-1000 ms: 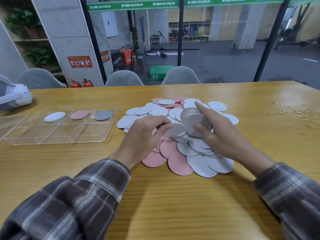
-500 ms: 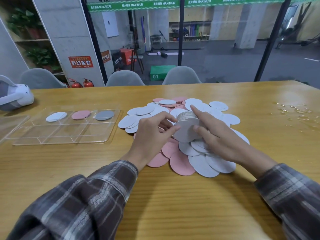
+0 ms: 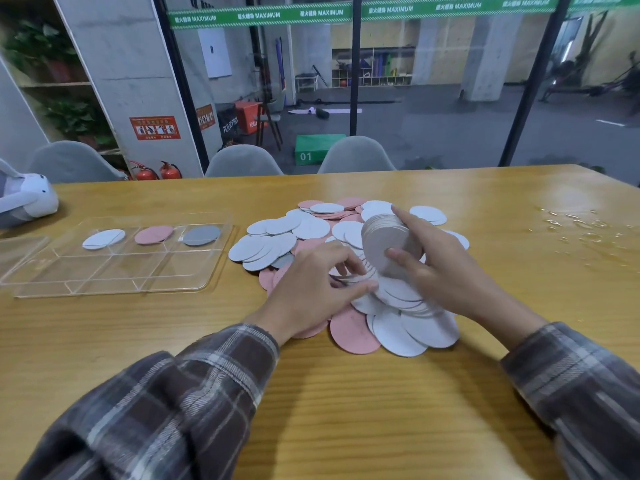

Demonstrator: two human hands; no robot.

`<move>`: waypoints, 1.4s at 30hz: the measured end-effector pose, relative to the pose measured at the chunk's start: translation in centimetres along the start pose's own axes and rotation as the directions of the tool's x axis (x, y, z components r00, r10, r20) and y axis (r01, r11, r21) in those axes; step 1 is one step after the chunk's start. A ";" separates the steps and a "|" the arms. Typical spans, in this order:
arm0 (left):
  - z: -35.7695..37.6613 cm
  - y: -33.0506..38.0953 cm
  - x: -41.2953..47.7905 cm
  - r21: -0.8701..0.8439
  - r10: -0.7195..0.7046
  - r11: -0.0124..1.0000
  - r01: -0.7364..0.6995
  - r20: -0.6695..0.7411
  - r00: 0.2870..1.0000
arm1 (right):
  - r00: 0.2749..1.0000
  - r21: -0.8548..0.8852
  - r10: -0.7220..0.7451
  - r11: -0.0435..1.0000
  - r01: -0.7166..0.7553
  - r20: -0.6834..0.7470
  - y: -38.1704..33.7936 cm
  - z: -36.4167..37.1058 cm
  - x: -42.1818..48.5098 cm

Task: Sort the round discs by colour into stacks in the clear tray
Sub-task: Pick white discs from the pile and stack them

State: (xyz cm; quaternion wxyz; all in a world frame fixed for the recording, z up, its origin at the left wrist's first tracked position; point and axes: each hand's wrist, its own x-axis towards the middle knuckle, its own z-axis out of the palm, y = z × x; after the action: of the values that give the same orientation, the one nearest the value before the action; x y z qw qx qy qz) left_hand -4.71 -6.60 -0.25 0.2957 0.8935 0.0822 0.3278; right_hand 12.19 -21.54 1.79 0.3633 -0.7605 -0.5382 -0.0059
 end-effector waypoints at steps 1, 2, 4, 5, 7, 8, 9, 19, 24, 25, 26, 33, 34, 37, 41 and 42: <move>0.2 -0.1 -0.1 0.007 0.033 0.999 -0.033 0.051 0.998 | 1.000 -0.008 0.012 1.000 -0.012 -0.003 0.3 -0.3 0.0; 0.5 -0.2 -0.1 0.025 0.066 0.997 -0.069 0.088 0.994 | 1.000 -0.013 0.023 1.000 -0.023 -0.006 0.6 -0.6 0.0; 0.9 -0.3 0.0 0.073 0.119 0.989 -0.130 0.136 0.984 | 0.999 -0.013 0.046 0.999 -0.047 -0.013 1.1 -1.2 -0.1; 1.1 -0.2 0.1 0.093 0.137 0.984 -0.153 0.159 0.978 | 0.998 -0.016 0.054 0.998 -0.054 -0.017 1.3 -1.5 -0.1; 1.6 0.2 0.2 0.126 0.144 0.977 -0.175 0.221 0.965 | 0.997 -0.034 0.064 0.997 -0.065 -0.031 1.7 -1.9 -0.3; 1.9 0.3 0.3 0.141 0.144 0.973 -0.182 0.248 0.958 | 0.997 -0.038 0.070 0.997 -0.072 -0.034 1.9 -2.1 -0.3; 2.1 0.4 0.3 0.156 0.151 0.968 -0.196 0.261 0.953 | 0.997 -0.039 0.076 0.996 -0.077 -0.031 2.1 -2.2 -0.4; 1.4 0.6 -0.3 0.055 0.158 0.984 -0.168 0.153 0.975 | 0.997 0.060 0.078 0.995 -0.079 0.020 1.8 -1.8 -1.1; 1.7 0.8 -0.2 0.064 0.021 0.997 -0.032 0.163 0.986 | 0.993 0.078 0.108 0.991 -0.111 0.035 1.4 -1.9 -1.1; 1.6 0.9 -0.3 0.042 -0.006 0.999 -0.001 0.165 0.986 | 0.993 0.095 0.115 0.988 -0.118 0.041 1.4 -1.9 -1.1; 1.5 0.9 -0.3 0.011 -0.028 1.000 0.026 0.154 0.988 | 0.992 0.111 0.120 0.986 -0.124 0.044 1.4 -2.0 -1.1; 1.4 1.8 0.4 -0.236 -0.172 0.959 0.158 -0.041 0.984 | 0.983 0.203 0.157 0.964 -0.173 0.090 1.5 -1.5 -1.1; 1.4 1.9 0.4 -0.263 -0.176 0.953 0.154 -0.064 0.982 | 0.983 0.211 0.153 0.962 -0.172 0.101 1.4 -1.3 -1.1; 1.7 1.9 0.7 -0.295 -0.175 0.947 0.129 -0.136 0.975 | 0.986 0.219 0.118 0.965 -0.142 0.120 0.8 -1.2 -1.3; 2.2 2.0 1.1 -0.269 -0.136 0.960 0.081 -0.194 0.972 | 0.987 0.119 0.054 0.990 -0.072 0.149 0.0 -1.4 -1.5; 2.2 2.0 1.1 -0.258 -0.121 0.964 0.067 -0.201 0.972 | 0.988 0.062 0.033 0.997 -0.043 0.152 0.0 -1.3 -1.5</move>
State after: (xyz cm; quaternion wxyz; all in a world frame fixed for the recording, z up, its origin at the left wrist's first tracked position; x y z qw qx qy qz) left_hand -2.51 -8.89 0.16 0.4104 0.8036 0.1144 0.4156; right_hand 12.05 -23.48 2.19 0.3461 -0.7567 -0.5494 0.0763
